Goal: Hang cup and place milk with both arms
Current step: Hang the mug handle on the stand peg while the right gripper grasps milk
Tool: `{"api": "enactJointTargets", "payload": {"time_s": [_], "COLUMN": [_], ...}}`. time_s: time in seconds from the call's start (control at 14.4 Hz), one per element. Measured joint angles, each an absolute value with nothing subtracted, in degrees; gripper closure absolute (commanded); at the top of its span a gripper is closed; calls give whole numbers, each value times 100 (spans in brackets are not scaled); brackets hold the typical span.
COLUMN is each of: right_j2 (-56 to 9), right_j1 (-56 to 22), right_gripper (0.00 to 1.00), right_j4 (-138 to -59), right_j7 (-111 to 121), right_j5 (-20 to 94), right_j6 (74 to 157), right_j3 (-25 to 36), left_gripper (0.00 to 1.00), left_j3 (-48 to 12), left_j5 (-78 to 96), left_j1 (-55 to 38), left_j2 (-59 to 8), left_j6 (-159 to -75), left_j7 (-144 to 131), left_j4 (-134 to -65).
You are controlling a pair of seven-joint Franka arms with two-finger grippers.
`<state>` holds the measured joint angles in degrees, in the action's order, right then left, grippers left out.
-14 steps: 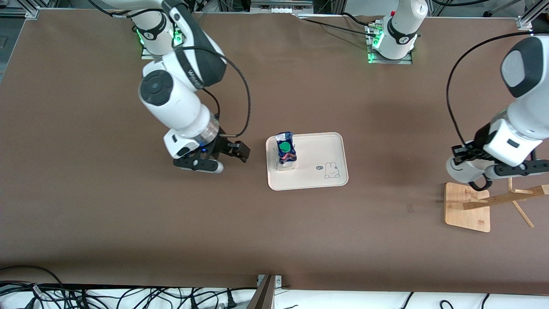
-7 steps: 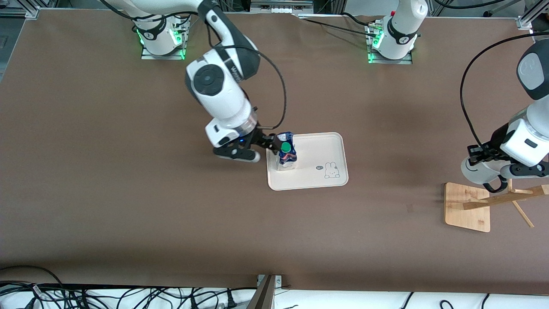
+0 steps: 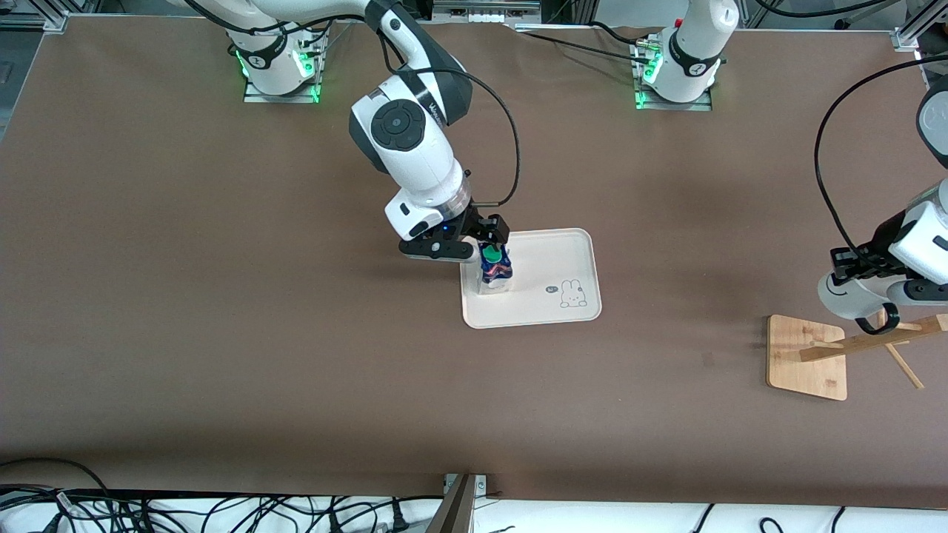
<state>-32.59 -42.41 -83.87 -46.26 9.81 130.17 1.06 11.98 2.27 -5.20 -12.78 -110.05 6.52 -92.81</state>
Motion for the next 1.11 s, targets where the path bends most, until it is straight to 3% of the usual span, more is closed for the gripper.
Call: {"api": "enactJointTargets", "payload": {"time_s": [0.42,0.62,1.11], "right_j2": [-3375,-3429,-3499], "right_j1": [-4404,-4462,-4471], "right_gripper": [0,0,0], "right_j4": [-8387,-8387,-8387], "right_j7": [-4625,-4605,-4421], "right_j5": [956,730,537], "right_j6": [13431,13472,13483], "right_j3": [105,105,107], "left_gripper": [100,0,0], "left_j3": [1350,1437,1501], "left_j5": [235,235,239], "left_j1": [-507,-494,-466], "left_j2": [-1368,-1457,-1521], "left_j6": [-11024,-11194,-11248], "left_j7": [990,1368,1490], "left_j4": [-9265,-9265,-9237]}}
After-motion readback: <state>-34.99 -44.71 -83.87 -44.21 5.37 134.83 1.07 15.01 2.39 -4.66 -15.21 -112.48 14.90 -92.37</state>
